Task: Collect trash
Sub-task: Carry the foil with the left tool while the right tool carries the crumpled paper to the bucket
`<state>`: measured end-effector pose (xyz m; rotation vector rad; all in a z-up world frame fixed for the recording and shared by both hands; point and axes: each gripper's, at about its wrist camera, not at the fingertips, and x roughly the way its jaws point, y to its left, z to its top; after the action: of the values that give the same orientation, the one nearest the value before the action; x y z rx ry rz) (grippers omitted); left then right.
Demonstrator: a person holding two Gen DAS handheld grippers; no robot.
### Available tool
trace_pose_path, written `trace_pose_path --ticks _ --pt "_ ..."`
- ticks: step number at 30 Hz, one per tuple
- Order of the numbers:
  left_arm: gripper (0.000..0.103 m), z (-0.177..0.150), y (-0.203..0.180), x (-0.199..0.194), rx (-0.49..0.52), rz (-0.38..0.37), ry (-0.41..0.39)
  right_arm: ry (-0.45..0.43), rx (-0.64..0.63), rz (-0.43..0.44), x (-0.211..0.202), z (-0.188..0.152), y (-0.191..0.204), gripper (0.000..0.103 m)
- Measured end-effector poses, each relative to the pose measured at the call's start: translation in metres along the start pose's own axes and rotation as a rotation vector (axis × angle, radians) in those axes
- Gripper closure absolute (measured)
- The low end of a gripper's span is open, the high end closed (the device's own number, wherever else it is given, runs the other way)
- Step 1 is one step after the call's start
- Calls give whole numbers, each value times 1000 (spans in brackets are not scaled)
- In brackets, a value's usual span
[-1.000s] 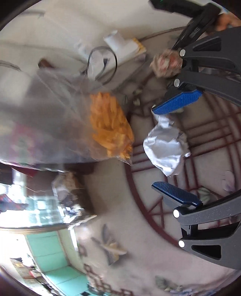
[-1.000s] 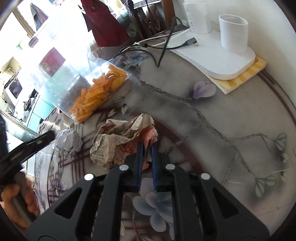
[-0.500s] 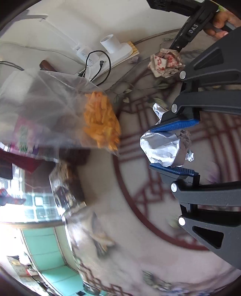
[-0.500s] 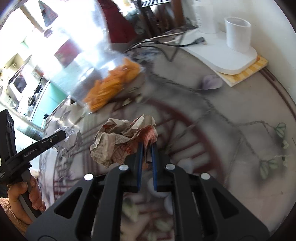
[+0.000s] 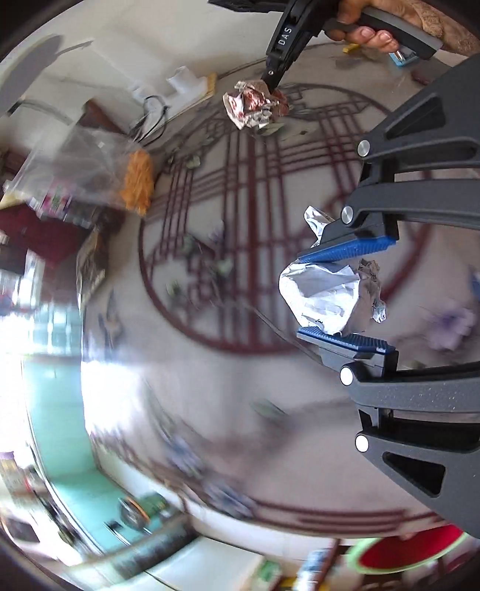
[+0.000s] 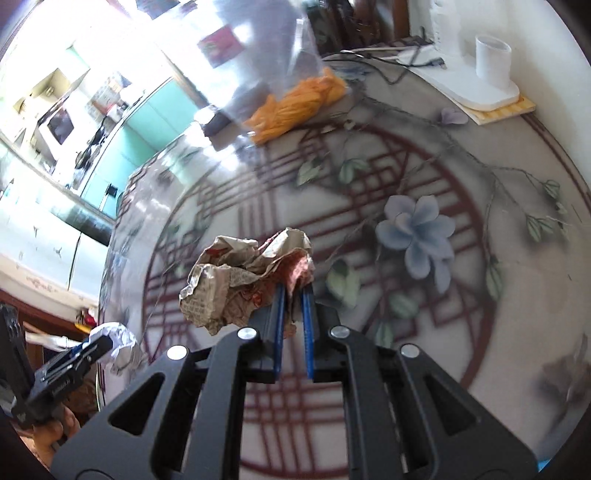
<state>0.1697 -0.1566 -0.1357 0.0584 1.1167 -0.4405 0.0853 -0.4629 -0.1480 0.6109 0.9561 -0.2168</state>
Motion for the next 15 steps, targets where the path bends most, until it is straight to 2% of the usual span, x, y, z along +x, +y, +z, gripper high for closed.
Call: trace_pose_path --ticks 3,6,15 --pt "70 -18 15 -22 -48 19 -52 -27 -56 -1 -15 -7 22 94" --pt "69 -31 24 -41 -62 4 -88 -55 -109 5 -30 -14 44 93" --pt "68 -60 32 -75 -33 -5 -159 -77 -215 26 -53 -41 93 93"
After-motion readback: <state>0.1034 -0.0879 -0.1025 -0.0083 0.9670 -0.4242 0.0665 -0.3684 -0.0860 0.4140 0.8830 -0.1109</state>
